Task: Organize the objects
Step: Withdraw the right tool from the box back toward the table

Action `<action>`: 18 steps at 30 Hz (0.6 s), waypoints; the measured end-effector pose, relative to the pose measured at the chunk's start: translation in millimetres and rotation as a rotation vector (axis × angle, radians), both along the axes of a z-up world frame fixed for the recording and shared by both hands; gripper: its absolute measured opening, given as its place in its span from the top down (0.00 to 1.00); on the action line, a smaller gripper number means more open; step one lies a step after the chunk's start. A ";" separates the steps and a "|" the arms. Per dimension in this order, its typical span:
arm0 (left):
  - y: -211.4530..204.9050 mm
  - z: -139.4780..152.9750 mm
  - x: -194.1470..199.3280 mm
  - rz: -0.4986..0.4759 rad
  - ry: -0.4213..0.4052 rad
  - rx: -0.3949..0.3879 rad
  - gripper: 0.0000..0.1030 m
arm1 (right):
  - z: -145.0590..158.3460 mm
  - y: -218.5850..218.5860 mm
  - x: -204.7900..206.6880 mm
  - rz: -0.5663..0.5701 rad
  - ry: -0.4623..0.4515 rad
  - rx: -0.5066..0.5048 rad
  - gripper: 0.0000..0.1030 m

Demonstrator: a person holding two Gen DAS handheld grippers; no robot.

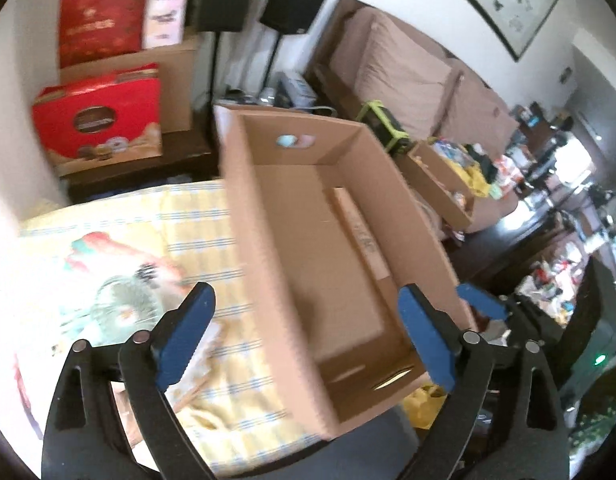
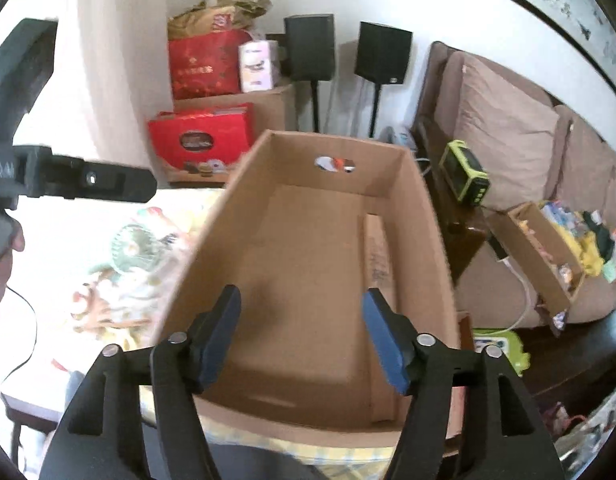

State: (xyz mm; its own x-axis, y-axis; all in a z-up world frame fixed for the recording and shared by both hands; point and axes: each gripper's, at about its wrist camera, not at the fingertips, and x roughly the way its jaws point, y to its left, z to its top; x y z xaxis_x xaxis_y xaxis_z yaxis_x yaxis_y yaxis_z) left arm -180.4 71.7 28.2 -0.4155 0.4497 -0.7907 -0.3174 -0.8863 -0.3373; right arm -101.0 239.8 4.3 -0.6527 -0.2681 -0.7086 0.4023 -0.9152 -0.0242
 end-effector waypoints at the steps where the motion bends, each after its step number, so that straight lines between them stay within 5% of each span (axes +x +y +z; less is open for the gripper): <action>1: -7.4 1.4 2.6 0.013 0.007 -0.010 0.10 | 1.8 -4.5 2.0 0.009 0.002 -0.004 0.28; 12: -67.1 -2.4 40.3 0.114 0.070 -0.135 0.05 | 13.5 -44.8 17.0 0.081 0.024 -0.012 0.17; 18: -85.2 -4.3 57.9 0.158 0.092 -0.143 0.01 | 19.7 -58.7 18.9 0.093 0.016 -0.044 0.09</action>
